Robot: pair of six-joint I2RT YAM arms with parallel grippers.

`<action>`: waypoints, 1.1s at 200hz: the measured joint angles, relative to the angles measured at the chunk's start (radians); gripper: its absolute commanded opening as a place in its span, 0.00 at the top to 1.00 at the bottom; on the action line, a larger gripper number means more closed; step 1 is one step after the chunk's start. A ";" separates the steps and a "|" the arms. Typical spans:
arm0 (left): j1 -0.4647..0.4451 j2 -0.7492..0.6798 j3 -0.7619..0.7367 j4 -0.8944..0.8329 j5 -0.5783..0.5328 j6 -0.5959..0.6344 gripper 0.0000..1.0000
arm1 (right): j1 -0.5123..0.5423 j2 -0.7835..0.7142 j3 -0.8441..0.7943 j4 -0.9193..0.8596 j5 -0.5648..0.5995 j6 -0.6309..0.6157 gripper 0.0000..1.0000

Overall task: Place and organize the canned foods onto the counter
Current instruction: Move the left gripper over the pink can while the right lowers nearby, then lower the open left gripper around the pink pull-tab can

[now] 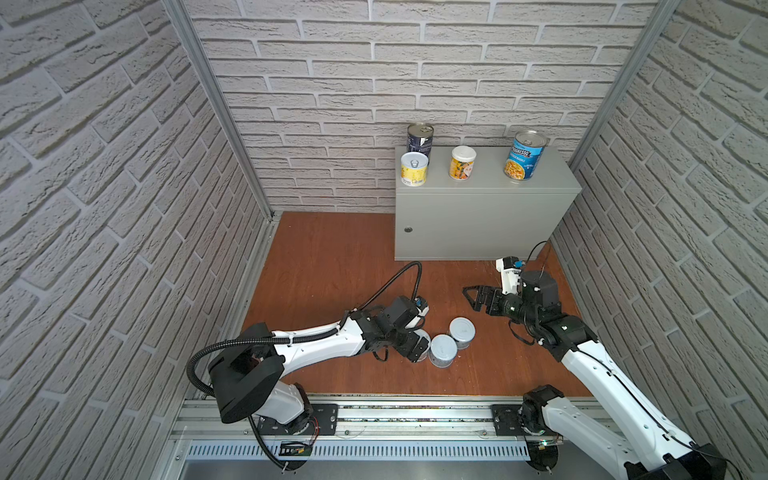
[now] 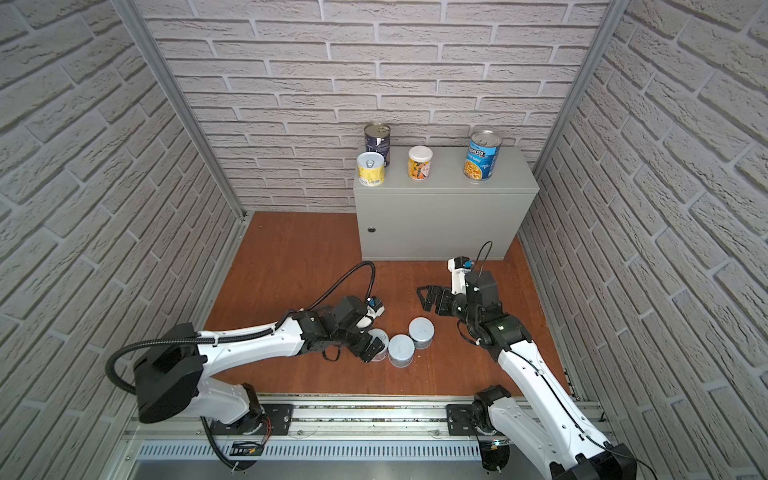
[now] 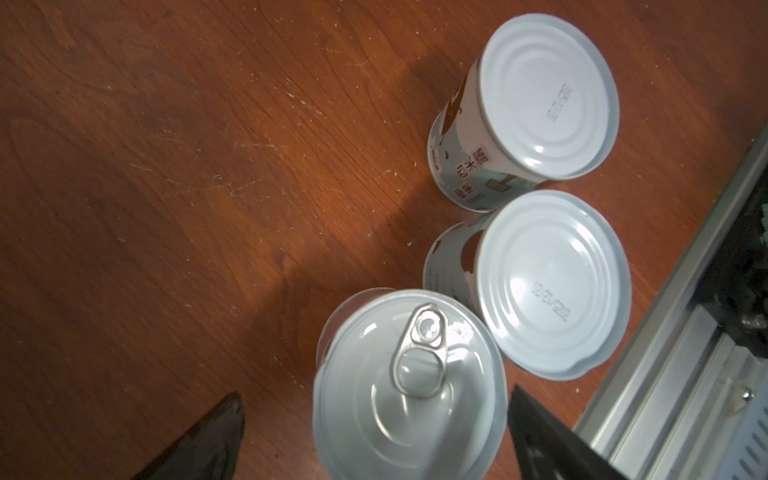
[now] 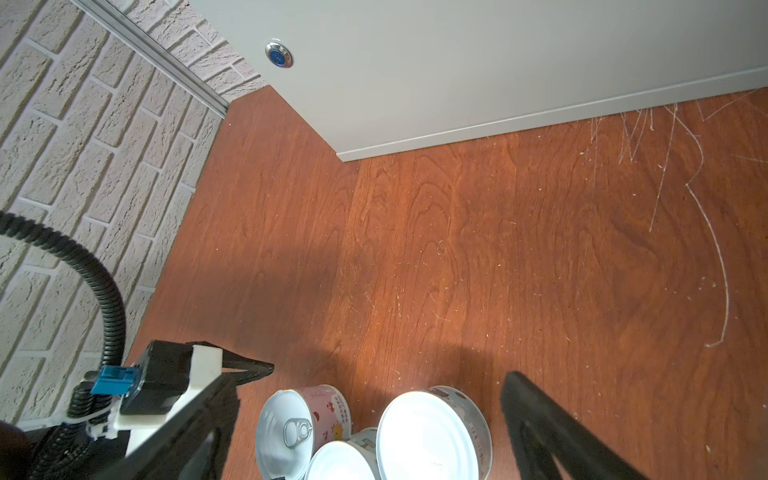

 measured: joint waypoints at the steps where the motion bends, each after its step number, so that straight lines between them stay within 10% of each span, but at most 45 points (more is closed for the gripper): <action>1: 0.000 0.000 0.000 0.000 0.000 0.000 0.02 | 0.000 -0.001 0.000 0.000 -0.001 0.000 0.00; 220: -0.013 0.150 0.109 -0.091 0.029 0.006 0.10 | 0.000 -0.087 -0.010 0.023 -0.005 -0.004 0.00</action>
